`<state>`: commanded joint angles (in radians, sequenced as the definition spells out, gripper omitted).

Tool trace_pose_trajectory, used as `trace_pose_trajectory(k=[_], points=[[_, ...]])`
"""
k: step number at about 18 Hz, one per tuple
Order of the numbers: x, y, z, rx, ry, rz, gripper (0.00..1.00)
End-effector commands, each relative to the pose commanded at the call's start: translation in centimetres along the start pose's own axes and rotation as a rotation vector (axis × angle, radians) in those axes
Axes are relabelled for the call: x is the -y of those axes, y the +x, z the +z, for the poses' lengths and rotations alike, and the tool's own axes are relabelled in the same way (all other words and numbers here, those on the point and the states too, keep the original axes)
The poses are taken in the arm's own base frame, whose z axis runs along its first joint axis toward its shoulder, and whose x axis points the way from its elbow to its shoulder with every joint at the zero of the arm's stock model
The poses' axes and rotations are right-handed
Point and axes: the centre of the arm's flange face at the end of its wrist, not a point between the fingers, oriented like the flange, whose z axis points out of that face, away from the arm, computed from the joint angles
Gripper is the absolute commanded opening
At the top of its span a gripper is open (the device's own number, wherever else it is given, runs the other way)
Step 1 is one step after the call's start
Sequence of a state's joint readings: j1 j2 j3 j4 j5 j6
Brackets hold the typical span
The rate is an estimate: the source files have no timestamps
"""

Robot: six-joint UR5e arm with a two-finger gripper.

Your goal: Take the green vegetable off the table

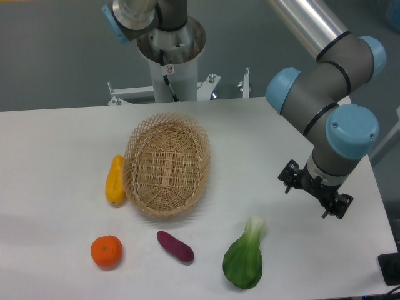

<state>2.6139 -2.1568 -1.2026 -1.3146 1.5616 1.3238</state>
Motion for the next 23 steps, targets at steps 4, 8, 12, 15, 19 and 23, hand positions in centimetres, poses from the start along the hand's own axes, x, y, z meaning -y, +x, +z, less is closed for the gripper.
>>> trace_pose_trajectory(k=[4,8,12,15,19,23], points=[[0.0,0.0,-0.1,0.0,0.001,0.0,1.0],[0.2,-0.1,-0.2,-0.001,0.004,-0.014,1.0],[1.6,0.8,-0.6,-0.004,0.019,-0.06,1.0],[2.2,1.5,-0.7,-0.016,0.02,-0.077,1.0],[4.2,3.2,-0.4,-0.054,0.028,-0.109,1.0],[6.4,5.5,0.6,-0.093,0.037,-0.153,1.0]])
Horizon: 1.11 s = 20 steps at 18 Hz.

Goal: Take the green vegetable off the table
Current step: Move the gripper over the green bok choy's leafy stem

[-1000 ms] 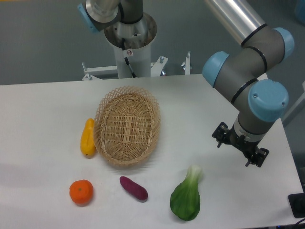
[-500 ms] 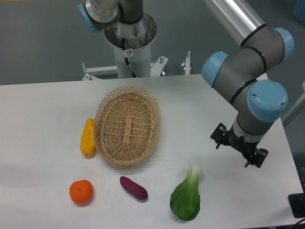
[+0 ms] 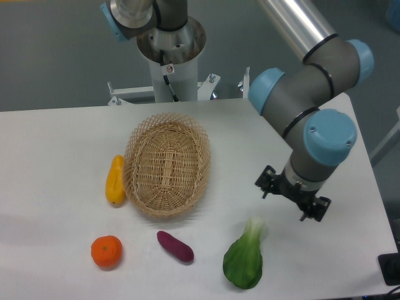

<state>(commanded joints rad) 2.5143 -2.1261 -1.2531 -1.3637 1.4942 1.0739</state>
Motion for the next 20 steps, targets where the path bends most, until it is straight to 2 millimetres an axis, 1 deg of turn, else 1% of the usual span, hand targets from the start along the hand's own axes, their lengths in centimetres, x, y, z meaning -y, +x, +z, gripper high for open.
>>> trace_pose_trajectory(k=[3,6,11,13,18,20], points=[[1.3,2.7,2.3,-0.047,-0.007,0.016,1.0],[1.3,3.3,4.4,-0.064,-0.025,-0.007,1.0],[1.8,2.7,5.4,0.007,0.019,-0.003,1.0],[2.0,2.1,6.2,0.015,0.022,-0.003,1.0],[2.1,1.6,8.2,0.004,0.017,0.0,1.0],[2.1,1.6,8.3,0.002,0.016,-0.001,1.0]])
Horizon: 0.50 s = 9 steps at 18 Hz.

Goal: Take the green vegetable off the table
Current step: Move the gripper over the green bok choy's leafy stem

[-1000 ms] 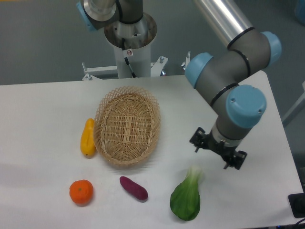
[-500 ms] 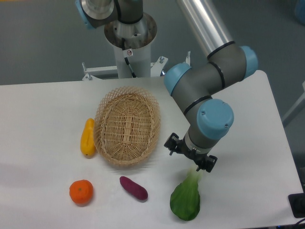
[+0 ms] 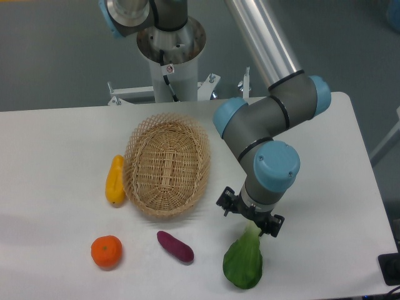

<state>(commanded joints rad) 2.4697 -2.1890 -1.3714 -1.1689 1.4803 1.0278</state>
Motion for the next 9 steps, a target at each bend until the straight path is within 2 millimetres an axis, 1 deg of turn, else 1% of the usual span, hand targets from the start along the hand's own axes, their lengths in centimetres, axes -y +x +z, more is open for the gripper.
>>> trace_pose_trajectory(k=[4,6,8,9], points=[[-0.07,-0.25,0.74,0.008,-0.01,0.0,1.0],[-0.13,-0.19,0.76,0.008,-0.011,-0.001,1.0],[0.22,-0.25,0.44,0.017,-0.004,0.006,1.0],[0.21,-0.31,0.63,0.016,-0.006,0.01,1.0]])
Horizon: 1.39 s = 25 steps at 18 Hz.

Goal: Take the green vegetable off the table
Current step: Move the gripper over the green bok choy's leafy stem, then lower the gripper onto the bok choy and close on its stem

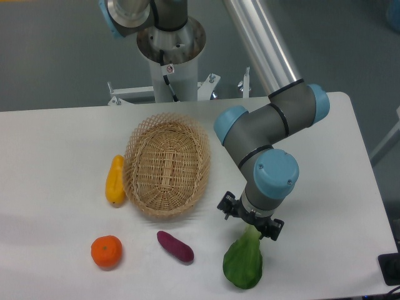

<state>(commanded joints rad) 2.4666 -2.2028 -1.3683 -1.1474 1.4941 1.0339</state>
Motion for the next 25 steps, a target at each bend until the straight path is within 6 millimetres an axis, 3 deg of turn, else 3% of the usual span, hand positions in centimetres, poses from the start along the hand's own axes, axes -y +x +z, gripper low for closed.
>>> trace_pose_trajectory(k=[8,13,21,25], points=[[-0.9,-0.4,0.6,0.032,-0.081,0.01,1.0],[-0.4,-0.2,1.2,0.026,-0.077,-0.002,1.0],[0.4,-1.4,2.6,0.085,-0.051,0.019,1.0],[0.8,-0.1,3.8,0.067,-0.065,0.027,1.0]])
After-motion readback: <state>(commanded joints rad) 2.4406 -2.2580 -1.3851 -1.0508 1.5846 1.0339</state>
